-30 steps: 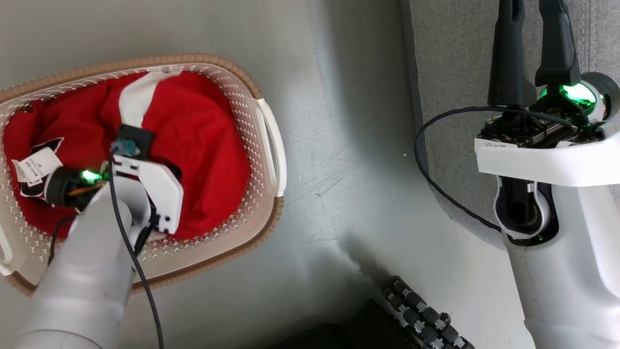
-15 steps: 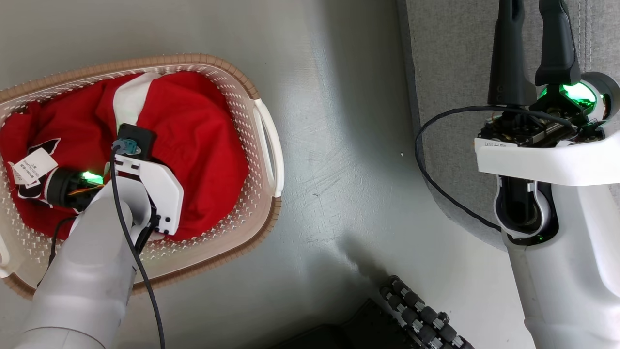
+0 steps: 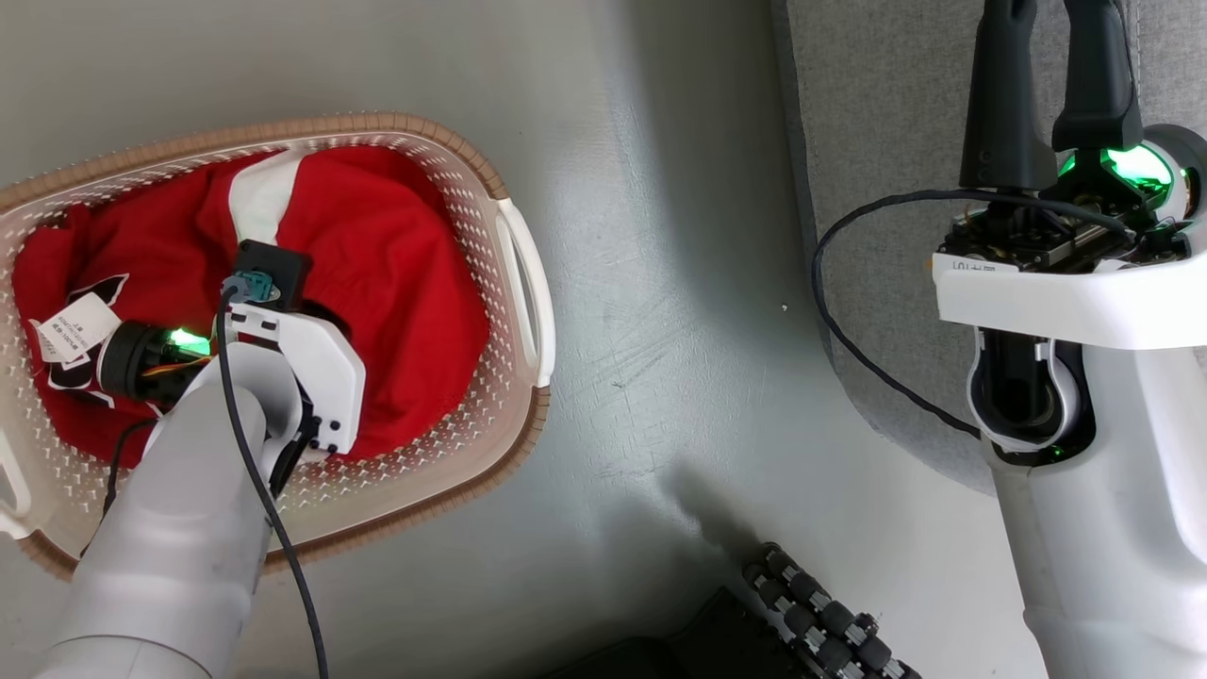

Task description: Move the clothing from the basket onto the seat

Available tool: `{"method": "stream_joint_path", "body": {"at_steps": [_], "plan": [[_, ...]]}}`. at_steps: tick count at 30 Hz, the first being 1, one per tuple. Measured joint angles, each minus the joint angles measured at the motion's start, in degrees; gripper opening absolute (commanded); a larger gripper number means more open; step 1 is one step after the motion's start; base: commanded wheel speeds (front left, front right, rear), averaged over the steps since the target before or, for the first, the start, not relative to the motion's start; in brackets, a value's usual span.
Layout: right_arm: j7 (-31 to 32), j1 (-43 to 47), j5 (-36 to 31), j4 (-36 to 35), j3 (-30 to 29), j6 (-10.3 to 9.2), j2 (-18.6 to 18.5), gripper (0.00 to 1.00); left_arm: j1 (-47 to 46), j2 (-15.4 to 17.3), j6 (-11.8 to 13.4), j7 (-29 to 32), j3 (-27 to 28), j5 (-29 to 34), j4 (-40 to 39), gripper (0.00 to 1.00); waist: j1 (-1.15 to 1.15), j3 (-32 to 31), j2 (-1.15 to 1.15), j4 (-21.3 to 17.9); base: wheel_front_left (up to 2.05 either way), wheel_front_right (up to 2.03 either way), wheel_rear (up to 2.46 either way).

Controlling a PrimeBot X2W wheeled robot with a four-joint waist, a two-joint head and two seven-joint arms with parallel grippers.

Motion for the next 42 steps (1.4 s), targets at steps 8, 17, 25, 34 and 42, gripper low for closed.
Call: {"method": "stream_joint_path", "body": {"at_steps": [8,17,25,34,42], "plan": [[0.0,-1.3,0.0,0.0,-0.6,0.00,0.0,1.00,0.0,-0.2,0.0,-3.2,-0.3,-0.4,-1.0,0.00,0.00,-1.0,0.00,0.5,0.00,0.00,0.00],[0.0,-1.2,0.0,0.3,-1.3,0.00,0.0,1.00,0.4,-0.7,0.0,-7.8,-0.1,-2.1,-2.1,0.00,0.00,-2.8,0.00,1.4,0.00,0.00,0.00],[0.0,-1.2,-0.6,0.8,-1.5,0.00,0.0,1.00,1.9,-2.4,0.0,-9.5,-1.2,-3.3,-3.5,0.00,0.00,-5.1,0.00,2.2,0.00,0.00,0.00],[0.0,-1.0,-2.2,2.1,-2.3,0.00,0.0,1.00,4.9,-3.3,-0.1,-10.7,-2.4,-5.3,-5.4,0.00,0.00,-8.3,0.00,3.3,0.00,0.00,0.00],[0.0,-0.5,-3.2,3.1,-2.8,0.00,0.0,1.00,6.8,-4.0,-0.1,-11.0,-3.6,-7.1,-8.0,0.00,0.00,-11.5,0.00,4.4,0.00,0.00,0.00]]}}
